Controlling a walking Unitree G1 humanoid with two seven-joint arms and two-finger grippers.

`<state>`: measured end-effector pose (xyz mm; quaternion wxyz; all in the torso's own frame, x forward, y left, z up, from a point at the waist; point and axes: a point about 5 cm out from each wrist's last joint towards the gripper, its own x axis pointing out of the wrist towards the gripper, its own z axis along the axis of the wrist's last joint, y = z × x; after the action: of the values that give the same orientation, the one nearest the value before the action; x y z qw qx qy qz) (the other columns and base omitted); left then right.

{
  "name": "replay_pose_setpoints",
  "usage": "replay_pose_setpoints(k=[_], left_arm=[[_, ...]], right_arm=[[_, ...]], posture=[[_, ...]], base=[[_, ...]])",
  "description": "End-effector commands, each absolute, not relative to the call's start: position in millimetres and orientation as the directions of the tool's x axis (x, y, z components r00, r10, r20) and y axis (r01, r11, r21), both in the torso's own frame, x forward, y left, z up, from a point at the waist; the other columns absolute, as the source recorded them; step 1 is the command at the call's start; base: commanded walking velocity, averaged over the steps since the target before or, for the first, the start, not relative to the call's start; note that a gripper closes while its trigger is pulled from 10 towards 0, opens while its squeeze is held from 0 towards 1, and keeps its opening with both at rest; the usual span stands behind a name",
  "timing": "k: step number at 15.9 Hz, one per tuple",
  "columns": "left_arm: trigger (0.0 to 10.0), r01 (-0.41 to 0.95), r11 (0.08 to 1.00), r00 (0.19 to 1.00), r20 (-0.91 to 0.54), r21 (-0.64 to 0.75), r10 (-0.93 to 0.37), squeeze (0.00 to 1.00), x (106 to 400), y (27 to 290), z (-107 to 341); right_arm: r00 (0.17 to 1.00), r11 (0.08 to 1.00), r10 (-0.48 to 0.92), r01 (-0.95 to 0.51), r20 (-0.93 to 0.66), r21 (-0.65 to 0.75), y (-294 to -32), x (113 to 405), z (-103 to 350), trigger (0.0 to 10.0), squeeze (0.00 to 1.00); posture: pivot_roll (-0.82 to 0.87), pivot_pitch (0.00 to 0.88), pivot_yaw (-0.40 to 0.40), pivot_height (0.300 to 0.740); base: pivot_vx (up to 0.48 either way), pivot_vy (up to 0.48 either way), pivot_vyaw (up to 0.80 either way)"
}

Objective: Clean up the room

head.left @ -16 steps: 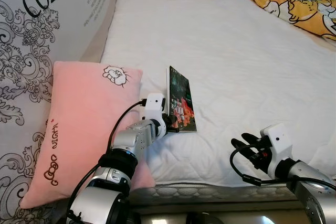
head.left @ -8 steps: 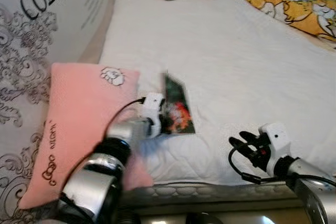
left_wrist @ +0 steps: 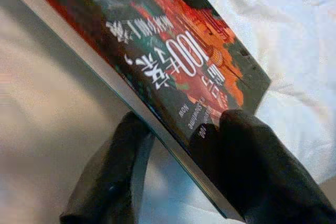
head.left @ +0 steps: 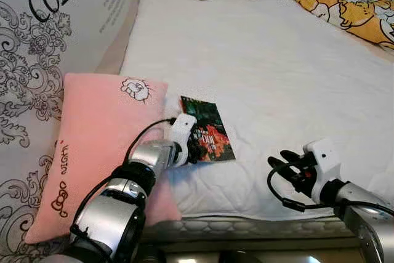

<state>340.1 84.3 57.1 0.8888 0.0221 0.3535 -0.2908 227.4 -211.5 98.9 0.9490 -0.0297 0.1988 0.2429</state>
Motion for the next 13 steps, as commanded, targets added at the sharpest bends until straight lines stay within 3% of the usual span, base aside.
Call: replay_pose_setpoints(k=[1, 3, 7, 13], left_arm=[[10.0, 0.569, 0.818, 0.621, -0.609, -0.082, -0.493, 0.0, 352, 84, 76], [10.0, 0.596, 0.803, 0.629, -0.608, -0.022, -0.484, 0.0, 359, 90, 88], [10.0, 0.63, 0.775, 0.594, -0.609, -0.053, -0.525, 0.0, 362, 99, 104], [10.0, 0.695, 0.707, 0.495, -0.624, -0.133, -0.604, 0.0, 335, 94, 93]], right_arm=[[0.805, 0.885, 0.44, -0.464, -0.399, 0.04, -213, 228, 99, 10.0, 0.0], [0.804, 0.885, 0.44, -0.464, -0.4, 0.04, -212, 229, 98, 10.0, 0.0], [0.801, 0.883, 0.445, -0.468, -0.4, 0.045, -209, 232, 96, 10.0, 0.0], [0.798, 0.879, 0.452, -0.475, -0.399, 0.046, -208, 237, 93, 10.0, 0.0]], posture=[[-0.13, 0.041, -0.012, 0.74], [-0.12, 0.032, -0.012, 0.74], [-0.1, 0.021, -0.015, 0.74], [-0.07, 0.015, -0.022, 0.74]], base=[[0.0, 0.0, 0.0], [0.0, 0.0, 0.0], [0.0, 0.0, 0.0], [0.0, 0.0, 0.0]])
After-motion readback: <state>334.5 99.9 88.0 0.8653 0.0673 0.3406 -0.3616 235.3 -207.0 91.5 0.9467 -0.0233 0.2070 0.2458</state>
